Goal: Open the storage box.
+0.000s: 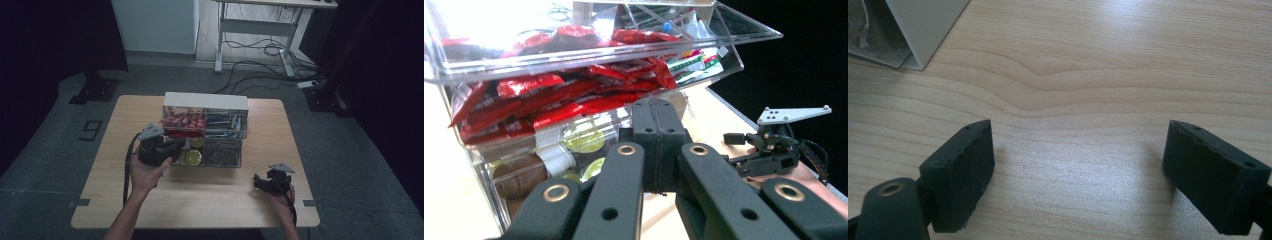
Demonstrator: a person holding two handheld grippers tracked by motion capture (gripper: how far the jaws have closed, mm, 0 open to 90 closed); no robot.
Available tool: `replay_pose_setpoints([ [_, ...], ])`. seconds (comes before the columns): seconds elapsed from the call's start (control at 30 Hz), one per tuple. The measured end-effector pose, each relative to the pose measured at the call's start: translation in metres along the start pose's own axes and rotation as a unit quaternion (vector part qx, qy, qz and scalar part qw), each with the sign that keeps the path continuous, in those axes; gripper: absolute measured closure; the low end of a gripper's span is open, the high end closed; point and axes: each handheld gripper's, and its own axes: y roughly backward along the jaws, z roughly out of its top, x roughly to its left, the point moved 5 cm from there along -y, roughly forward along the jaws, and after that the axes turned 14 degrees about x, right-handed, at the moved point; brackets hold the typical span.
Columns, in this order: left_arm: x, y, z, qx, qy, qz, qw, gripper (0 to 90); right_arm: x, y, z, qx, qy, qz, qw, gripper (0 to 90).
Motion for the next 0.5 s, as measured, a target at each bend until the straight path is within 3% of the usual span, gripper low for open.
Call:
replay_pose_setpoints([
  [0.5, 0.001, -0.008, 0.015, -0.001, 0.002, -0.009, 1.0, 90.0, 0.0, 0.0, 0.0, 0.001, 0.001, 0.0, 1.0, 13.0],
])
